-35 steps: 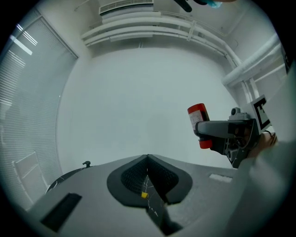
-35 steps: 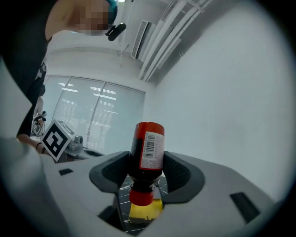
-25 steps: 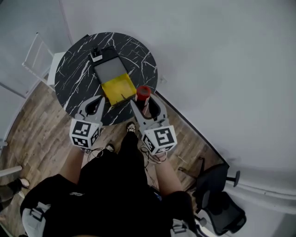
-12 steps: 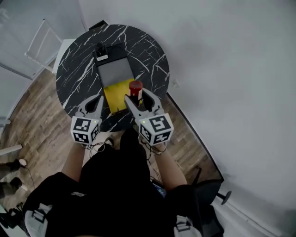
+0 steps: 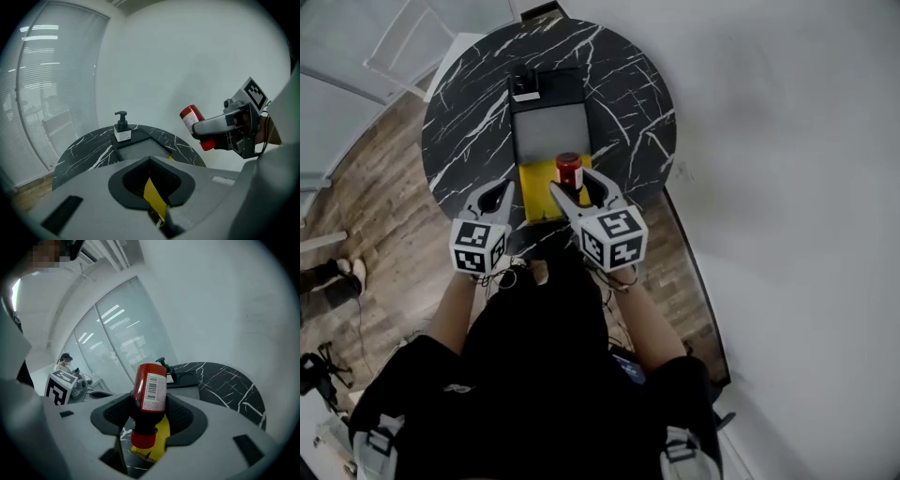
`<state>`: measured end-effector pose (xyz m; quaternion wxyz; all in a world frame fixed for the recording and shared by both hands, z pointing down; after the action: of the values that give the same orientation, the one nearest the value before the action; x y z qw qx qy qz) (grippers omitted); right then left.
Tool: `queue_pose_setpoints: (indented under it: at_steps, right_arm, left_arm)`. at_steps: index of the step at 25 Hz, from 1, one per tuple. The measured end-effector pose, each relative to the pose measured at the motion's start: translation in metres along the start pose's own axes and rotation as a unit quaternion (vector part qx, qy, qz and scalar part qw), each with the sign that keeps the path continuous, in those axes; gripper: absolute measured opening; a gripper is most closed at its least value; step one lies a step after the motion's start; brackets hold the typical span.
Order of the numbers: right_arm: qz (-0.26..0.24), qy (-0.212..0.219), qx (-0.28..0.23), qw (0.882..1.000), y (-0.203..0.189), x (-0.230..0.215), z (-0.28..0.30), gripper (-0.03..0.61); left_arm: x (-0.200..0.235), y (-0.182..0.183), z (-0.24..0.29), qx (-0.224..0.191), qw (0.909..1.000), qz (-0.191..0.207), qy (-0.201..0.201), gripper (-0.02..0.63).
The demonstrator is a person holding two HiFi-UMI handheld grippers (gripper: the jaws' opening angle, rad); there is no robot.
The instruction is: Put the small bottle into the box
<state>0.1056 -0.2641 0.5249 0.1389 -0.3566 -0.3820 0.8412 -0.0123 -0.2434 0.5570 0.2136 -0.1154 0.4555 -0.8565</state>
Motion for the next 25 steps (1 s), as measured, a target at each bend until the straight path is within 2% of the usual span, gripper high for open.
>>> queue_pose_setpoints:
  at_steps: [4, 9, 14, 19, 25]
  right_arm:
    - [0.003, 0.02, 0.061, 0.998, -0.03, -0.014, 0.026, 0.216]
    - [0.002, 0.031, 0.143, 0.989, -0.08, -0.023, 0.054, 0.216]
    - [0.057, 0.02, 0.203, 0.977, -0.117, -0.038, 0.076, 0.215]
    - [0.062, -0.005, 0.245, 0.967, -0.139, -0.049, 0.093, 0.216]
    - [0.059, -0.019, 0.277, 0.959, -0.158, -0.057, 0.107, 0.216]
  left_arm:
    - [0.001, -0.021, 0.011, 0.028, 0.9992, -0.021, 0.02, -0.002]
    - [0.007, -0.05, 0.016, 0.061, 0.9957, -0.056, 0.041, -0.002]
    - [0.012, -0.08, 0.015, 0.086, 0.9906, -0.087, 0.062, -0.002]
    - [0.018, -0.101, 0.012, 0.101, 0.9849, -0.113, 0.083, -0.002]
    - [0.016, -0.118, 0.023, 0.115, 0.9811, -0.133, 0.081, -0.002]
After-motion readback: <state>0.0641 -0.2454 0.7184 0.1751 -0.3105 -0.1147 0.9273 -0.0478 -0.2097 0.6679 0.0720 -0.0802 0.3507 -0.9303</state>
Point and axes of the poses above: the fingertips, and each gripper's own axes: z forward along the fingers, x to its left, y out of its top, the point moved 1 cm from there along -z, backward along the fingers, and after that the axes turned 9 degrees about z, right-handed, at the moved point
